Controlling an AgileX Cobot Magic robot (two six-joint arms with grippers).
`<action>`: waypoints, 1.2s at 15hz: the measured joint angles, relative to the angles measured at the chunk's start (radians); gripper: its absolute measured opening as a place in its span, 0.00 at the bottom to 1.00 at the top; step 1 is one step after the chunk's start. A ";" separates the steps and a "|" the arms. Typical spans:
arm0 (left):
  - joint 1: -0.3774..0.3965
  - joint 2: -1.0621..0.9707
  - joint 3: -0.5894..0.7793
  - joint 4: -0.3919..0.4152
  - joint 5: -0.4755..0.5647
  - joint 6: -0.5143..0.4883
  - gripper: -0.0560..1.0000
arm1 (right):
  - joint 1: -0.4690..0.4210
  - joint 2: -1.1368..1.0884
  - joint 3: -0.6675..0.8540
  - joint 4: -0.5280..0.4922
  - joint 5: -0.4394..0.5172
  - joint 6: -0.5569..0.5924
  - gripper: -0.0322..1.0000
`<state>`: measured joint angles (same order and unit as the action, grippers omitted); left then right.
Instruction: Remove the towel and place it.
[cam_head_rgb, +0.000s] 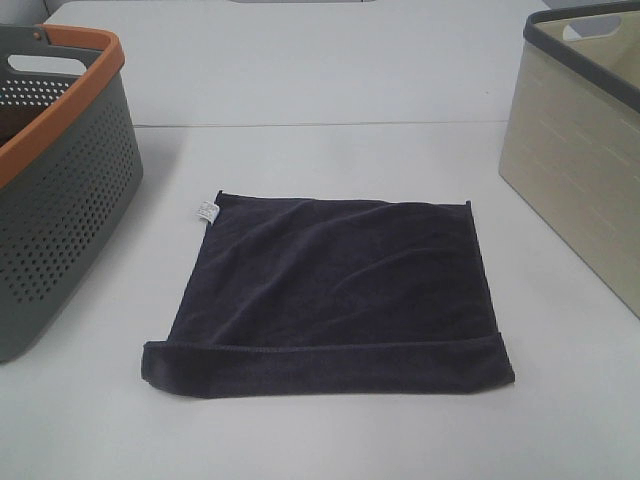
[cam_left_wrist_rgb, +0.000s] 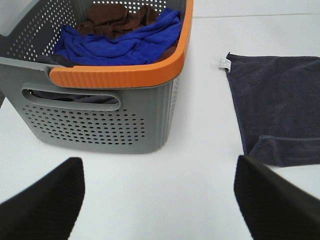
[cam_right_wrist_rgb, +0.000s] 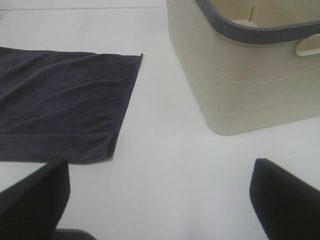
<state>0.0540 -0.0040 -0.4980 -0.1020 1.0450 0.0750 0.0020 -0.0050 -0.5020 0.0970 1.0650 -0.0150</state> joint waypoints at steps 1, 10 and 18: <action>0.000 0.000 0.000 -0.002 0.000 0.000 0.78 | 0.000 0.000 0.000 -0.002 0.000 0.000 0.88; 0.053 -0.001 0.000 0.000 0.000 0.000 0.78 | 0.000 0.000 0.000 -0.002 0.000 0.000 0.88; 0.053 -0.001 0.000 0.000 0.000 0.000 0.78 | 0.000 0.000 0.000 -0.002 0.000 0.000 0.88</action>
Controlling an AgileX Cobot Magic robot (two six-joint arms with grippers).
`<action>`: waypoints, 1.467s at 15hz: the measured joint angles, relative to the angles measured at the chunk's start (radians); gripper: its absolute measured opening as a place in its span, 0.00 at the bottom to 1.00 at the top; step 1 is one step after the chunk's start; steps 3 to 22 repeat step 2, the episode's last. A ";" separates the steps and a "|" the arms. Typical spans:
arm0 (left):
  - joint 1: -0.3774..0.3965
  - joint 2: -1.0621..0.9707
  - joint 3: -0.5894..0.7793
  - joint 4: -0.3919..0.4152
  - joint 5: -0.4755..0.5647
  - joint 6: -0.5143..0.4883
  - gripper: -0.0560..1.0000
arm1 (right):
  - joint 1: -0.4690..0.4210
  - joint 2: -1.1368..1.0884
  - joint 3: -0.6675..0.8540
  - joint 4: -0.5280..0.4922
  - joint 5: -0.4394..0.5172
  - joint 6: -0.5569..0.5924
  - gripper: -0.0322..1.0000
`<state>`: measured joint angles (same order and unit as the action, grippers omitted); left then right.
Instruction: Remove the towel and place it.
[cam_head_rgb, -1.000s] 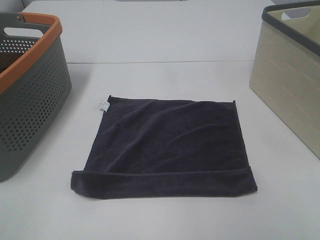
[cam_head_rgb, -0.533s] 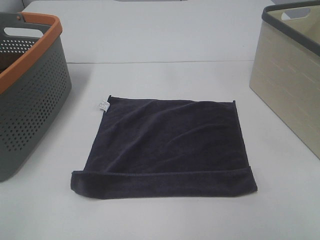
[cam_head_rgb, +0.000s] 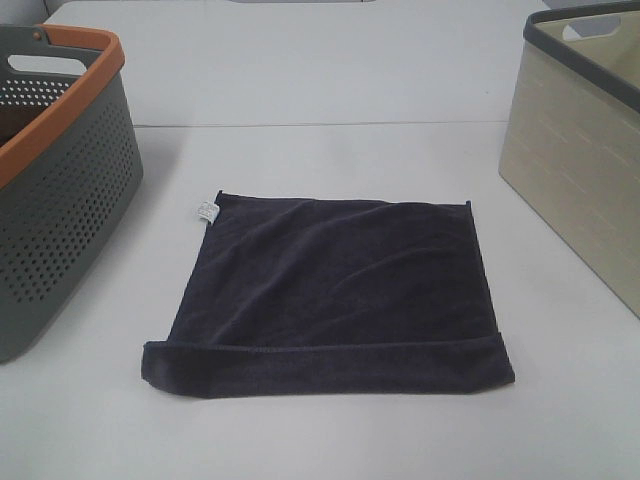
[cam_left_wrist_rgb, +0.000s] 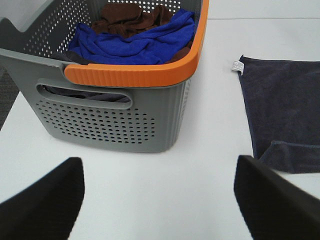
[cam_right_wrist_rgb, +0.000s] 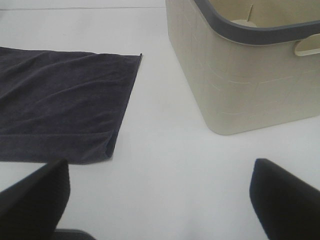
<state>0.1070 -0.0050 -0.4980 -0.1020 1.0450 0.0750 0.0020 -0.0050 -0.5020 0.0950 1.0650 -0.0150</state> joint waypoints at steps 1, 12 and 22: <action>0.000 0.000 0.000 0.000 0.000 0.000 0.78 | 0.000 0.000 0.000 0.000 0.000 0.000 0.88; 0.000 0.000 0.000 0.000 0.000 0.000 0.78 | 0.000 0.000 0.000 0.000 0.000 0.000 0.88; 0.000 0.000 0.000 0.000 0.000 0.000 0.78 | 0.000 0.000 0.000 0.000 0.000 0.000 0.88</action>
